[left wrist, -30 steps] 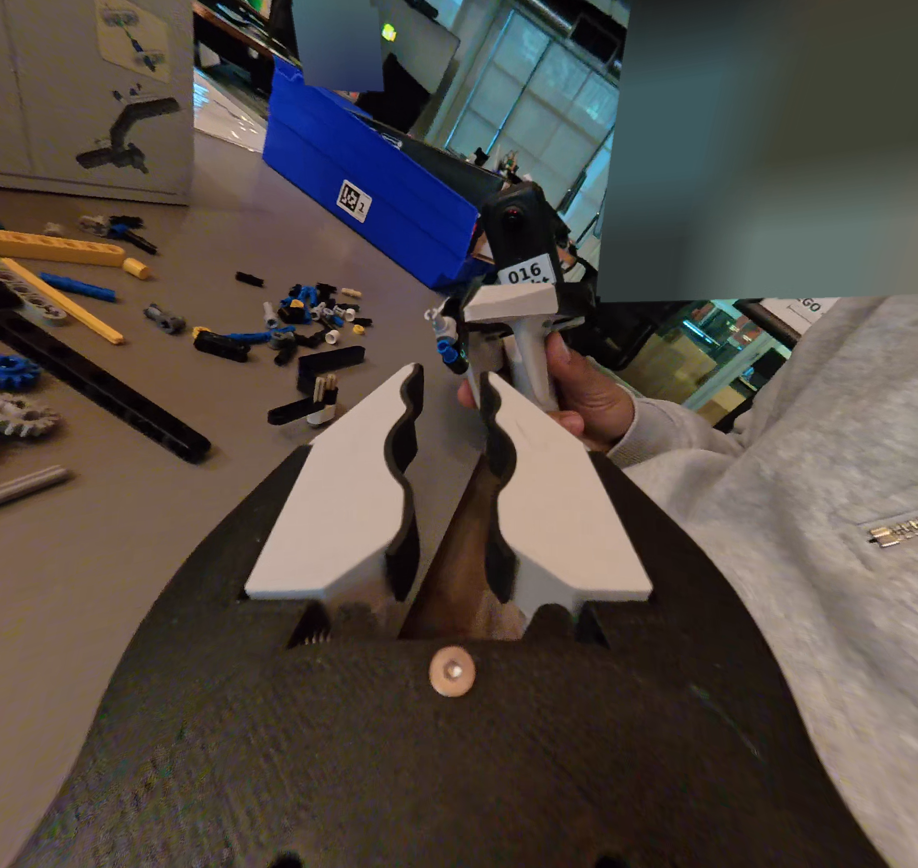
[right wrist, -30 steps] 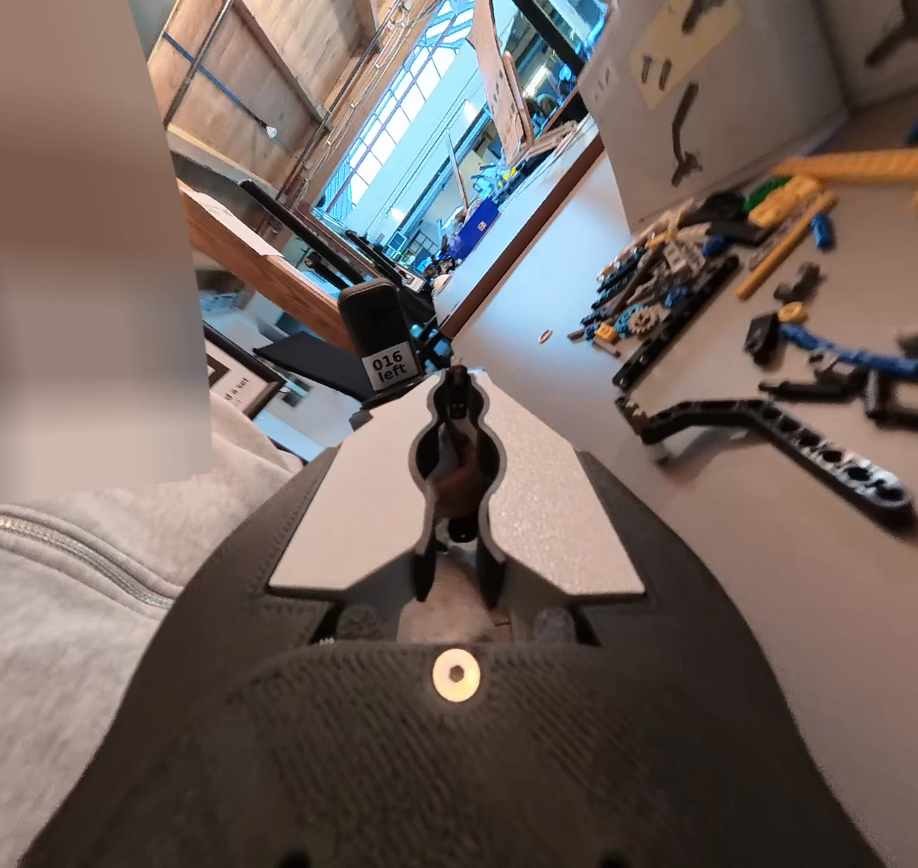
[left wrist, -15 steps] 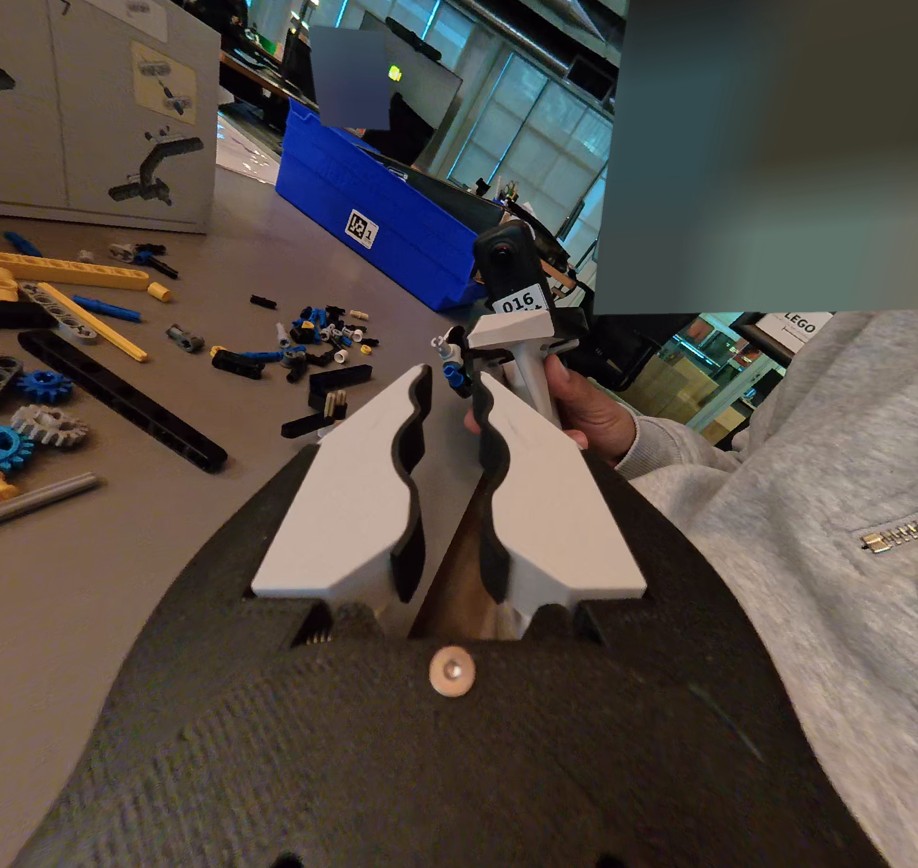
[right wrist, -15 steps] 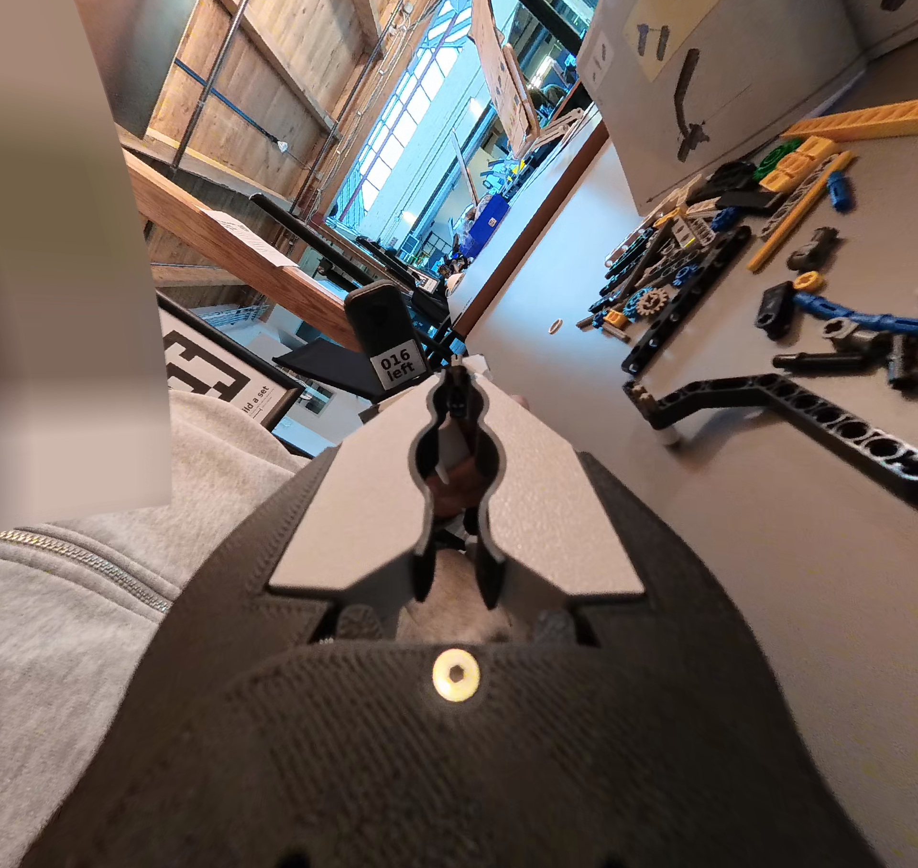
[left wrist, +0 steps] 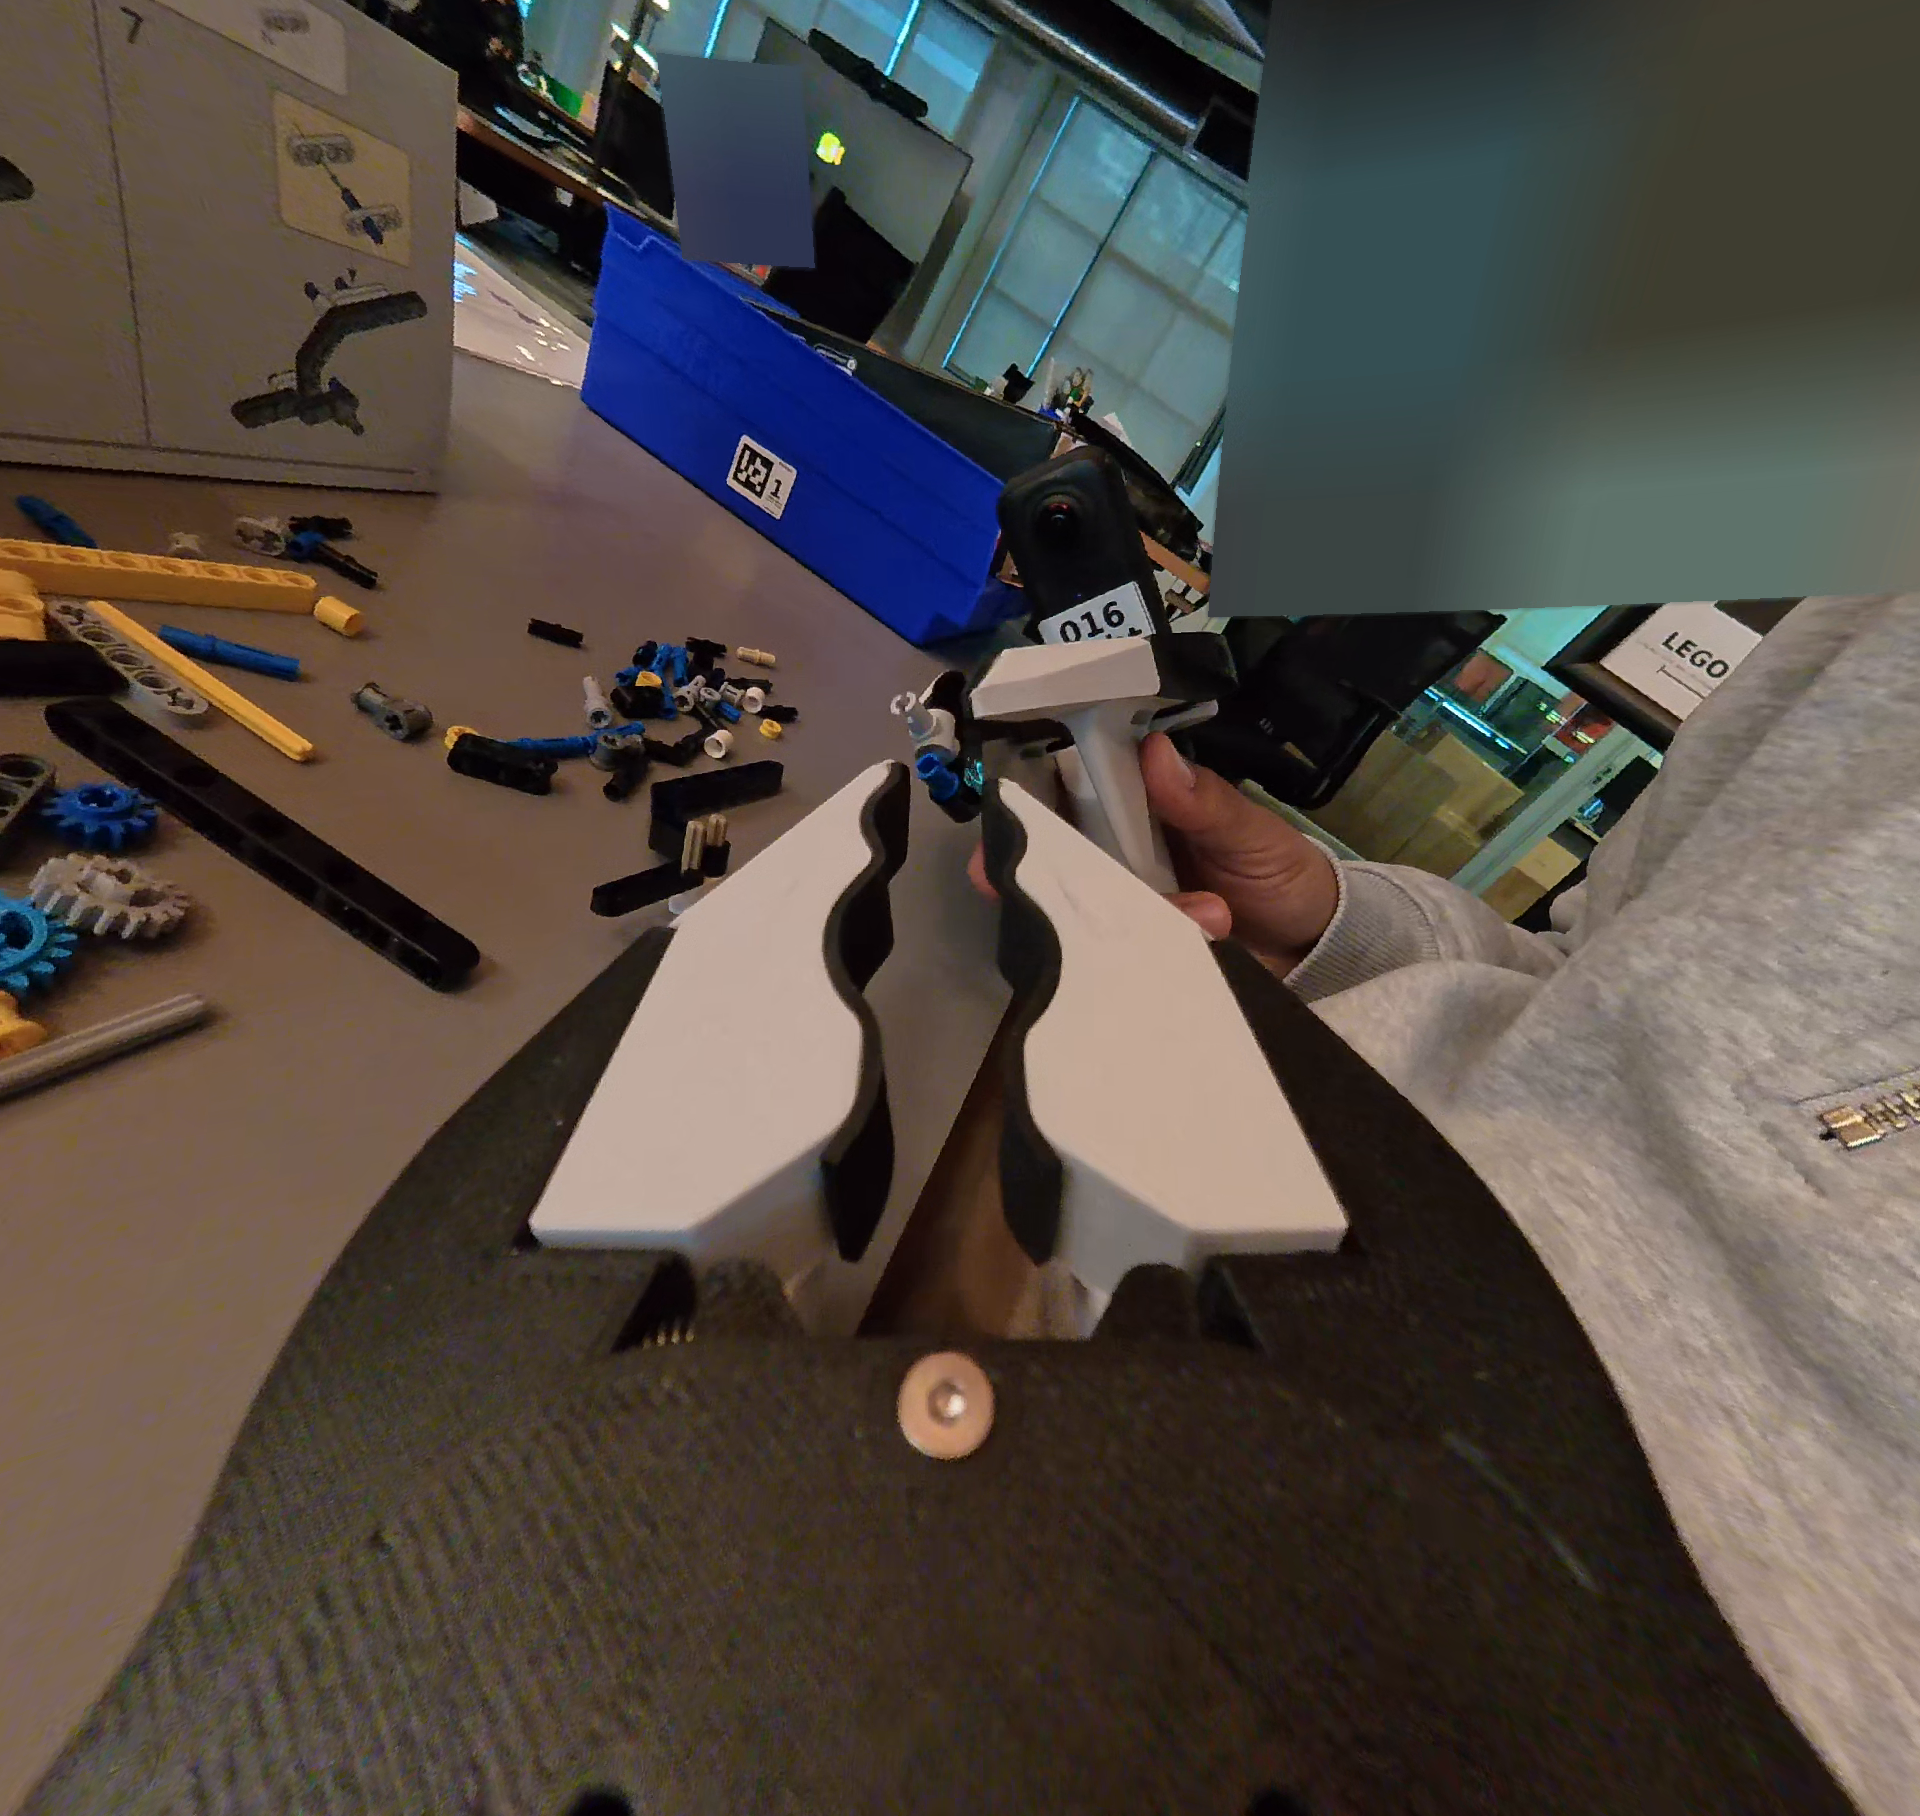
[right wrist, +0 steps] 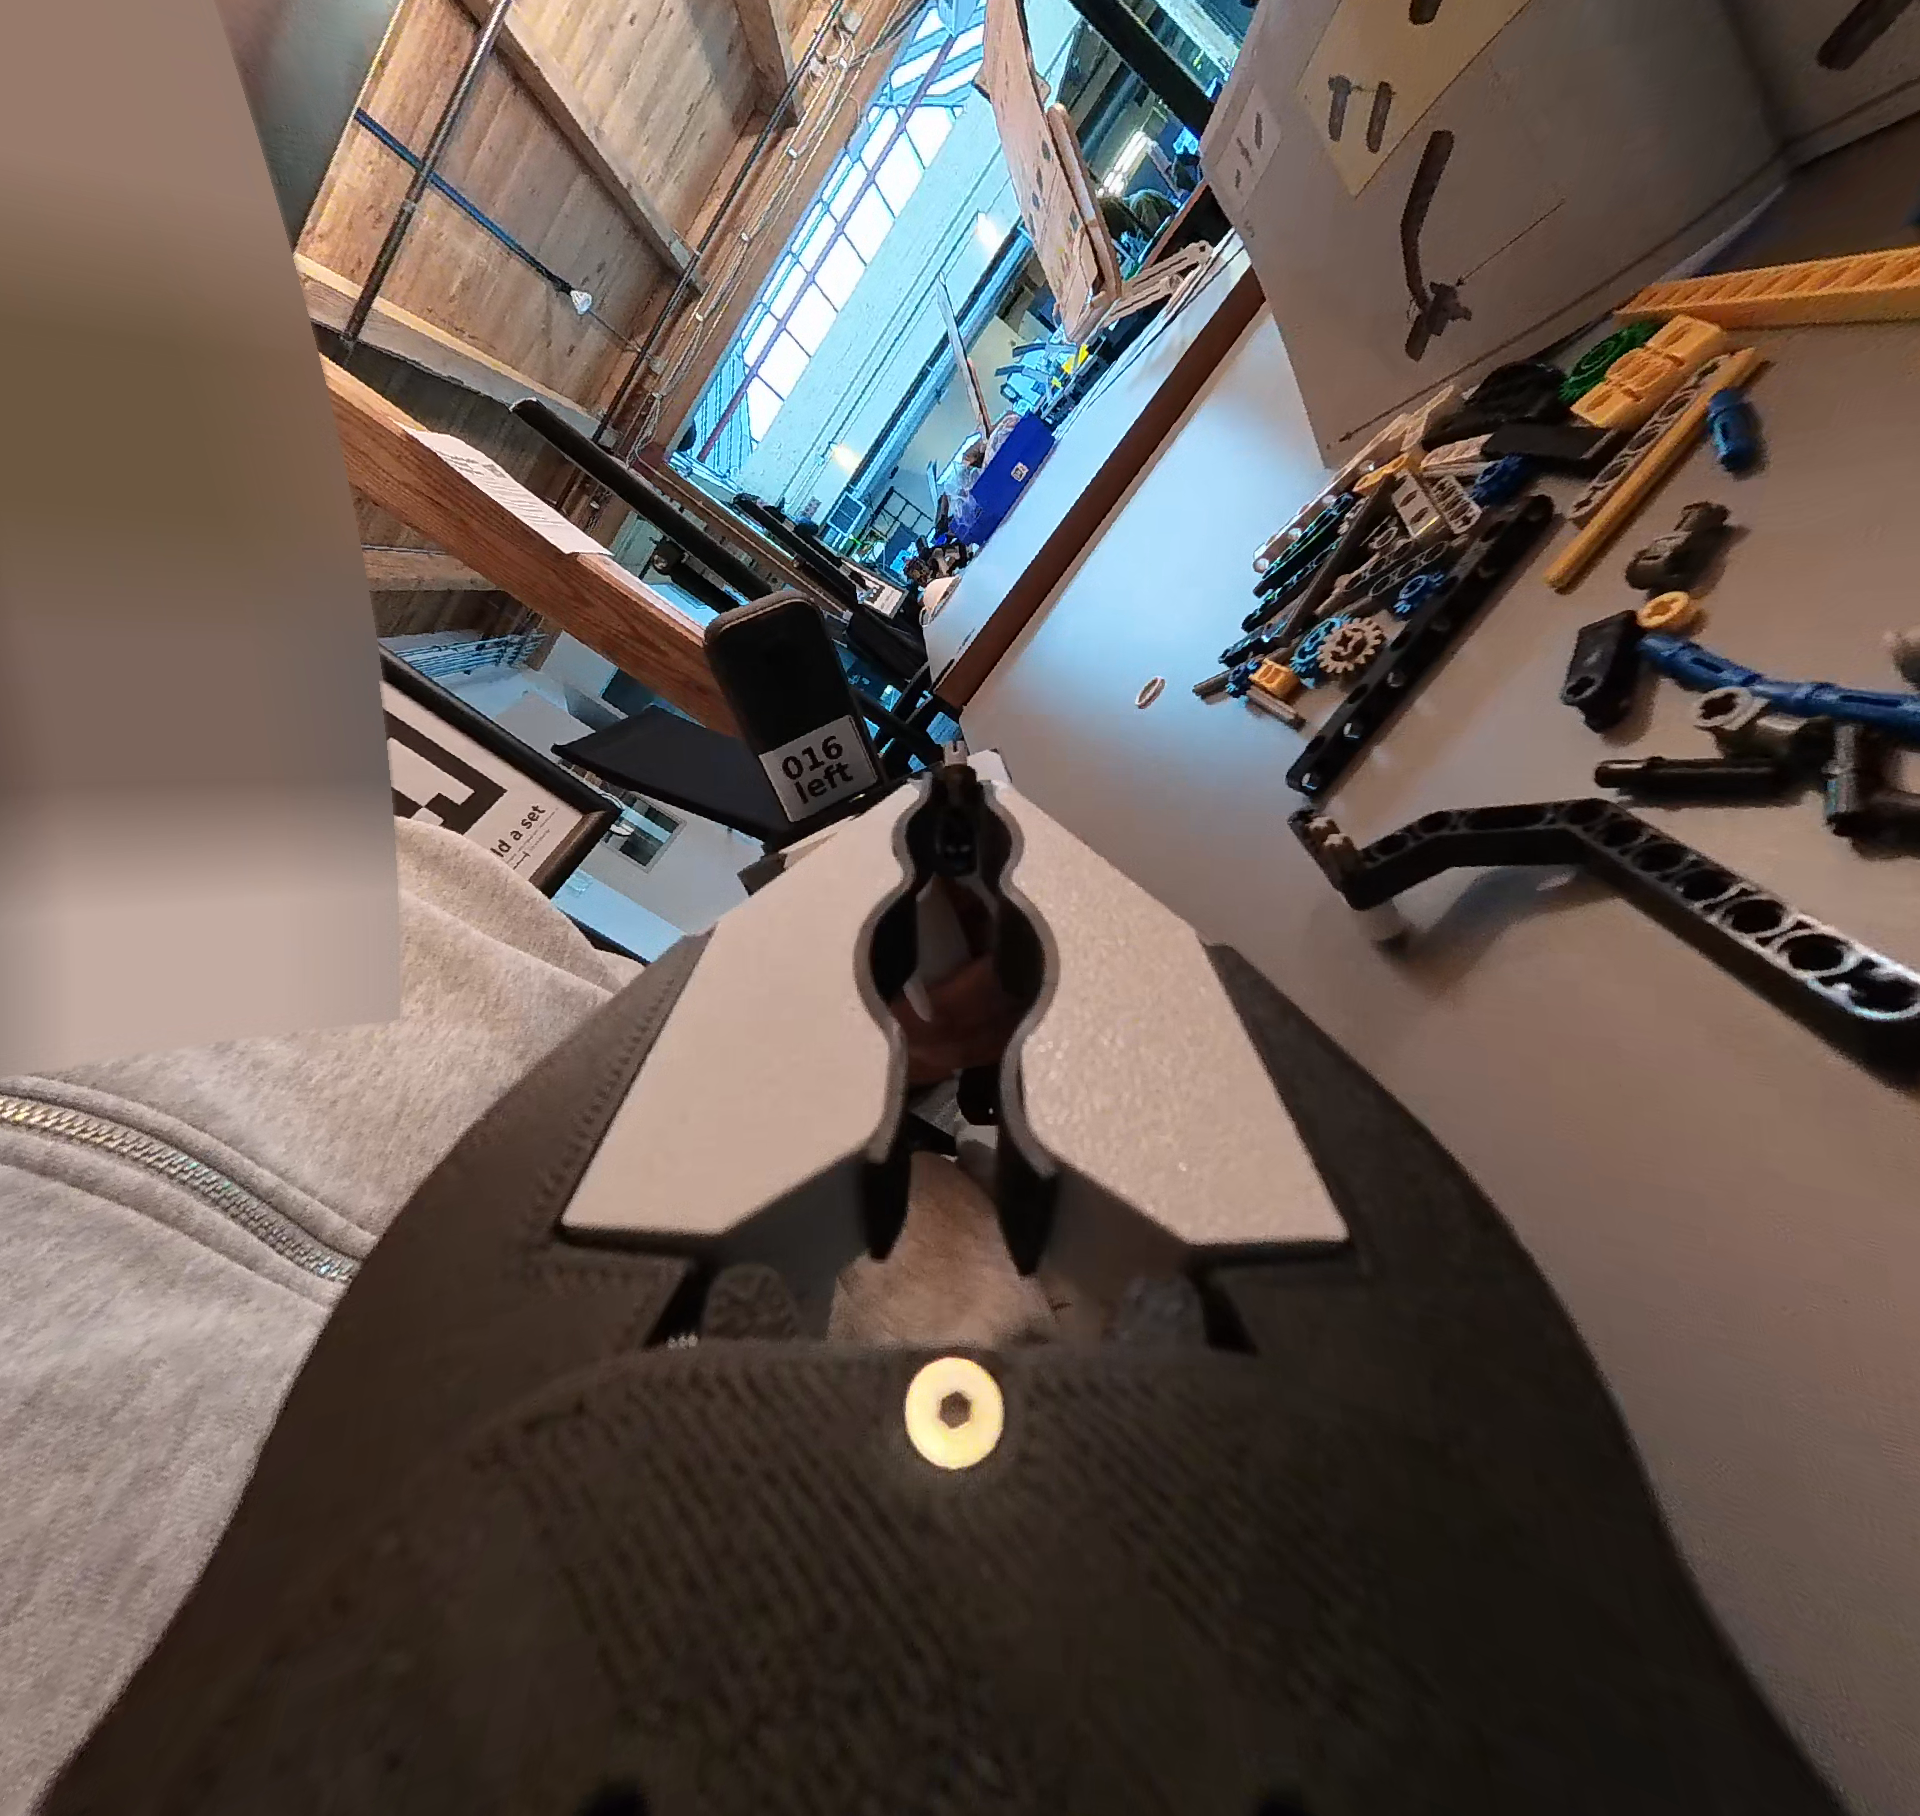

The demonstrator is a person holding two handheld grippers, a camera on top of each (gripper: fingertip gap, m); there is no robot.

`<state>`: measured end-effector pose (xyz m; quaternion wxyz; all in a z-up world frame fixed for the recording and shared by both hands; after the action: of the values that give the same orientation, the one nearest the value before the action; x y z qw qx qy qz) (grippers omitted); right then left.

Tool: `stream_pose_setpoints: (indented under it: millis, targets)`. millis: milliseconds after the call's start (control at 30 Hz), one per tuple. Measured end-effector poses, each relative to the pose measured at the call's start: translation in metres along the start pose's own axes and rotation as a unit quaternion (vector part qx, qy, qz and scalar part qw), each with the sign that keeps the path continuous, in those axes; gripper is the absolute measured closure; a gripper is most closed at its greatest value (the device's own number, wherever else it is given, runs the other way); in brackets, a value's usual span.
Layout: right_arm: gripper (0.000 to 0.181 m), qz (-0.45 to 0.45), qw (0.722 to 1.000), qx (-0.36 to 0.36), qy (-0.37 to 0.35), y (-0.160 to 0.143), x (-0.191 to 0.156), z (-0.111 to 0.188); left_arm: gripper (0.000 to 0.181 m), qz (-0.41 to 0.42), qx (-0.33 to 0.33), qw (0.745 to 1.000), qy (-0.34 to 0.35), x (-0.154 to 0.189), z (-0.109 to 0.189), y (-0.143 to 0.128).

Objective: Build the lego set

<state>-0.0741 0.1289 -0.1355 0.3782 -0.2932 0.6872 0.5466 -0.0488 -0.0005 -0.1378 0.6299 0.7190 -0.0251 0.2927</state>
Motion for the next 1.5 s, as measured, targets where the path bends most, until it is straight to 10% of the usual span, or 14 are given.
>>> stream_pose_setpoints:
  millis: [1500]
  targets:
    - [0.177, 0.087, 0.995, -0.023, -0.033, -0.0007, -0.0023, -0.0048, 0.169, -0.012, 0.0, 1.0, 0.017, -0.002, -0.001, -0.001]
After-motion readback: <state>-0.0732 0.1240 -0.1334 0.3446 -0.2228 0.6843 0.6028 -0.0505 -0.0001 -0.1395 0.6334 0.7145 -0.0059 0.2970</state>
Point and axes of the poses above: each gripper's, where its closed fingertips meet, z back along the fingers, y out of its top, x = y × z across the jaws, the point moved 7 cm from there along z, back along the fingers, and after that the axes turned 4 degrees about -z, right-handed, at the moved point
